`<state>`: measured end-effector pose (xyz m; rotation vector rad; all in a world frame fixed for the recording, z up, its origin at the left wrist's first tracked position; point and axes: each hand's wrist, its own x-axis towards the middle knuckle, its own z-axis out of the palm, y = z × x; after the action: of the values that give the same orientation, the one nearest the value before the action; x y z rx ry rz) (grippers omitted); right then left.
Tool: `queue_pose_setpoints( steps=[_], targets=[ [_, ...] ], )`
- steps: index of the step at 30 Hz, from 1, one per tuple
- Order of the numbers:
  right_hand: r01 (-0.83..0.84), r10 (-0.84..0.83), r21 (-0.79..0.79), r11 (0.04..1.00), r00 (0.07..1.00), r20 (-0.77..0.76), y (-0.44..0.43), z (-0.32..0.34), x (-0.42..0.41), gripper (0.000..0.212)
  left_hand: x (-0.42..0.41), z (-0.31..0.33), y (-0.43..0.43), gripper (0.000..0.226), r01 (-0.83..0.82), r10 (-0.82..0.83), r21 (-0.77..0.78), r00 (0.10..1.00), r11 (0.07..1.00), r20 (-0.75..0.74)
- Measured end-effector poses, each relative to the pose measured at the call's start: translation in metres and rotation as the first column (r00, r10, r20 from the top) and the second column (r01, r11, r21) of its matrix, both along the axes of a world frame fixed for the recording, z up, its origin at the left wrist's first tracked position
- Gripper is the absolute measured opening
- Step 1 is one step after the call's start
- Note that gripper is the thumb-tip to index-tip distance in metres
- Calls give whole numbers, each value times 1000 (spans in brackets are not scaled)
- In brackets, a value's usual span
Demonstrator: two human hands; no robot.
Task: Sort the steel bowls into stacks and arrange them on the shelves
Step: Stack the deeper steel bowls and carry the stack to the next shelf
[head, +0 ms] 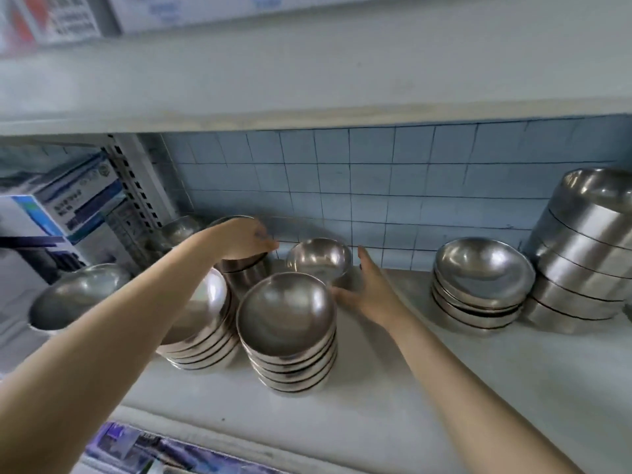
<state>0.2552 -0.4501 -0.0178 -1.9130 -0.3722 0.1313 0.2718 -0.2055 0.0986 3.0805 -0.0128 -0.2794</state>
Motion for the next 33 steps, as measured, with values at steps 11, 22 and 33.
queue_pose_setpoints(
  steps=[11, 22, 33],
  targets=[
    [197, -200, 147, 969, 980, 8, 14, -34, 7, 83, 30, -28, 30, 25, 88, -95, 138, 995, 987, 41],
    [261, -264, 107, 960, 964, 21, -55, -34, -58, 95, -41, 43, -53, 23, 346, -321, -157, 933, 925, 163],
    [365, -378, 104, 925, 911, 166, -79, -37, -106, 114, -63, 7, -152, 27, 656, -651, -43, 734, 753, -195]
  ],
)
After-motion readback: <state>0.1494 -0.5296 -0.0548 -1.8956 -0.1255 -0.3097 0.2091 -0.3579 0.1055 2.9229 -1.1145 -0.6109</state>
